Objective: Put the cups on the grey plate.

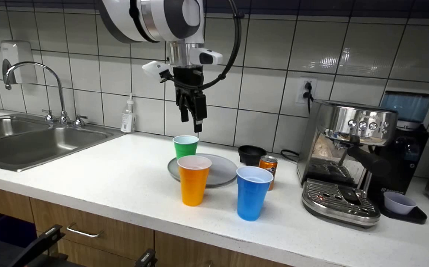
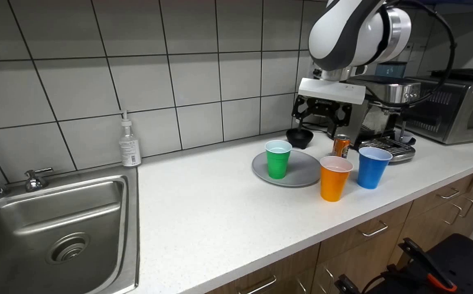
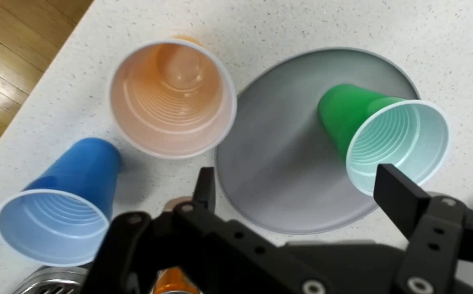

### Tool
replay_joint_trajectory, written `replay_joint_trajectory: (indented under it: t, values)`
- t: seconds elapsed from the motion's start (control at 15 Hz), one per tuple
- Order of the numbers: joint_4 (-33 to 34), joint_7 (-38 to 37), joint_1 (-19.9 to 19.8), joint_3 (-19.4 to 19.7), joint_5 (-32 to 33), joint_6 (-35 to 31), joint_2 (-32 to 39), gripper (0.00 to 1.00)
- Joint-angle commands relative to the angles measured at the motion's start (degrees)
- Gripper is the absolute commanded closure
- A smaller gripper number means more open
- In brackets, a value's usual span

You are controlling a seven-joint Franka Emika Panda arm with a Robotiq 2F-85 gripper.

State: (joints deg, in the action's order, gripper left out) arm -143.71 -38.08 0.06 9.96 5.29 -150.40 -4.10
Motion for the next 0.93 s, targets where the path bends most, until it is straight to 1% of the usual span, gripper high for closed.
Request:
replay_joint_trajectory:
  t: [0.0,0.07,0.27,0.6,0.73,0.87]
  values:
    - [-3.68,2.85,-3.48,-2.32,-0.07,4.35,-5.88,0.0]
    - [-1.57,1.33,-3.65,-3.0,-0.58,1.65,-2.01,0.0]
    - [-2.81,2.06,-4.46,-3.39,-0.7,2.71,-3.87,0.0]
    - [-3.02,2.1,-4.47,-3.54,-0.7,2.75,-4.05,0.0]
    - [-4.46,0.19,-5.16,-4.19,0.62,0.99,-4.51,0.0]
    - [-5.58,-0.39,-5.73,-4.69,0.56,0.44,-4.85,0.0]
